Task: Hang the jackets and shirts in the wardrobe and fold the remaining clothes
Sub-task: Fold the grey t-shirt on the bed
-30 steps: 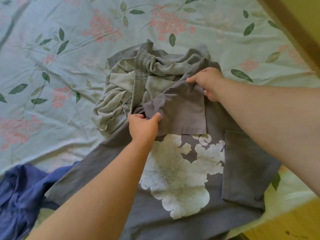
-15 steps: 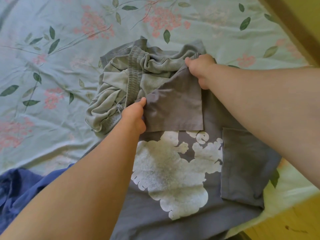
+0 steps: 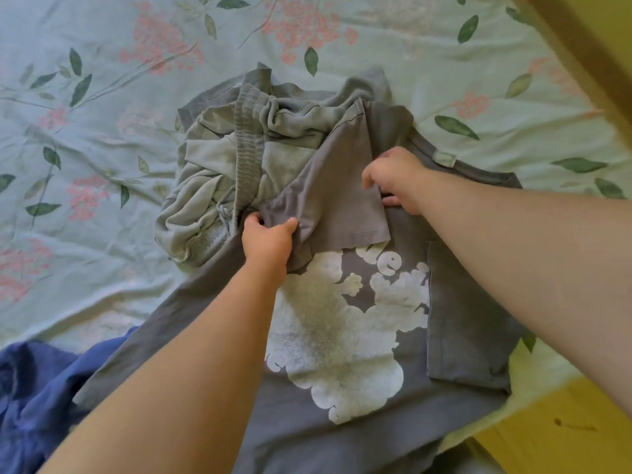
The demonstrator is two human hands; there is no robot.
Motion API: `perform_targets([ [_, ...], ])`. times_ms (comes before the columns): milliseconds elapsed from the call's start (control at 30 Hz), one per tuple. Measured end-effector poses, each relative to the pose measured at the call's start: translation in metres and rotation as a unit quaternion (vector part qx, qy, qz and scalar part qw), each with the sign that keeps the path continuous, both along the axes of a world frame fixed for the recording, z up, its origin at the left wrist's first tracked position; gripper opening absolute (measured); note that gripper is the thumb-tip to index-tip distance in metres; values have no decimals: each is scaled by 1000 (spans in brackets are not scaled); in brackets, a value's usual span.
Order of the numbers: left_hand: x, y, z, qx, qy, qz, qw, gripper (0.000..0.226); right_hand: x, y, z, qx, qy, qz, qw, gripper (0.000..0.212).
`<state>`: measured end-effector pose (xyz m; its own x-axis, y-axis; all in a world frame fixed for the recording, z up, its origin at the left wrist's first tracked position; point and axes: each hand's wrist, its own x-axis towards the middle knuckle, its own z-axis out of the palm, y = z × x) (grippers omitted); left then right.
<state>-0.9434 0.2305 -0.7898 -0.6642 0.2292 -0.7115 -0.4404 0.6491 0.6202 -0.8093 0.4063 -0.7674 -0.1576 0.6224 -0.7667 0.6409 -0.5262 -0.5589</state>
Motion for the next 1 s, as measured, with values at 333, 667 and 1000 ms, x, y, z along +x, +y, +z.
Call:
perform_targets([
  [333,-4,10,-2,-74,50,-20,996,53,46,-18,-6,-10,-70,32,997,27],
  [667,26,59,26,-240,377,-225,866,52,92,-33,-11,215,-85,189,954,19],
  [1000,37,209,49,-183,393,-504,748,43,236,-12,1,147,-351,86,921,64],
])
